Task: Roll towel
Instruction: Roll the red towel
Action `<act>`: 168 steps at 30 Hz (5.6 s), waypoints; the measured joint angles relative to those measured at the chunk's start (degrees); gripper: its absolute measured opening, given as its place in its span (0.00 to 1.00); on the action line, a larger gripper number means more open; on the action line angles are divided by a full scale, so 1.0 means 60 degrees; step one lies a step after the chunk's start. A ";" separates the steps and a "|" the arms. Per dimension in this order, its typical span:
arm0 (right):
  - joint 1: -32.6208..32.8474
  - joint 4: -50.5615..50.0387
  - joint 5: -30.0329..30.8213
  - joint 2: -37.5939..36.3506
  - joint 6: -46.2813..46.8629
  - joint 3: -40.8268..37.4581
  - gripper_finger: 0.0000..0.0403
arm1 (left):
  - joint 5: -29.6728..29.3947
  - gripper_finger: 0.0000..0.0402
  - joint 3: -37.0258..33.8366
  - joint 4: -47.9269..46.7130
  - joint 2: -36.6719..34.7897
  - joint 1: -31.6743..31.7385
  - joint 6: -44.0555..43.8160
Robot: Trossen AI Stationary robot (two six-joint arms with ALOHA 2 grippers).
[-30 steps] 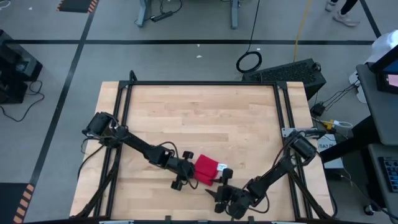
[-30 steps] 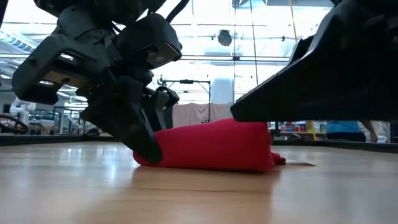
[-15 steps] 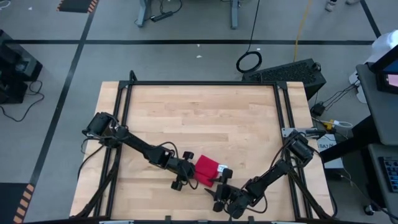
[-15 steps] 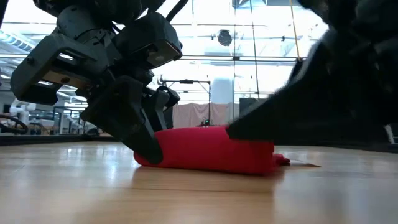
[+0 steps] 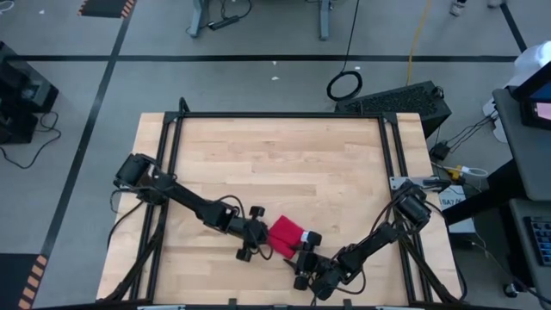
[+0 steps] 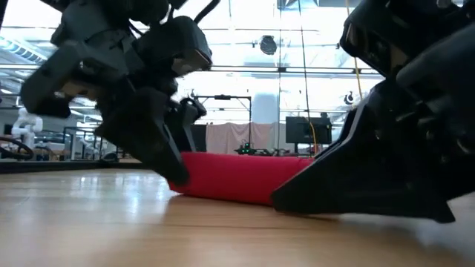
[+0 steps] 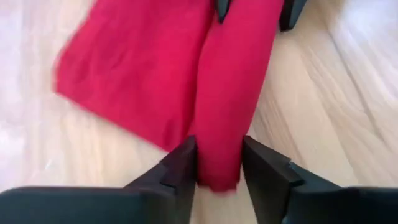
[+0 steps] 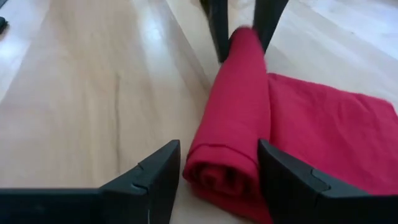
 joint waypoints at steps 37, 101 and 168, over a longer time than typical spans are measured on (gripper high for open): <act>-0.0753 0.0419 -0.0944 0.0212 -0.2992 -0.0022 0.49 | -0.1753 0.20 0.0099 -0.1479 0.0322 0.0929 0.0462; -0.2922 0.2454 -0.4442 0.0256 -0.5802 -0.0029 0.49 | -0.1706 0.27 -0.1341 -0.4255 -0.4389 -0.1741 -0.2075; -0.2714 0.4075 -0.2443 0.1619 -0.5404 0.1572 0.49 | -0.1523 0.43 -0.1326 -0.3160 -0.1522 -0.2076 -0.3016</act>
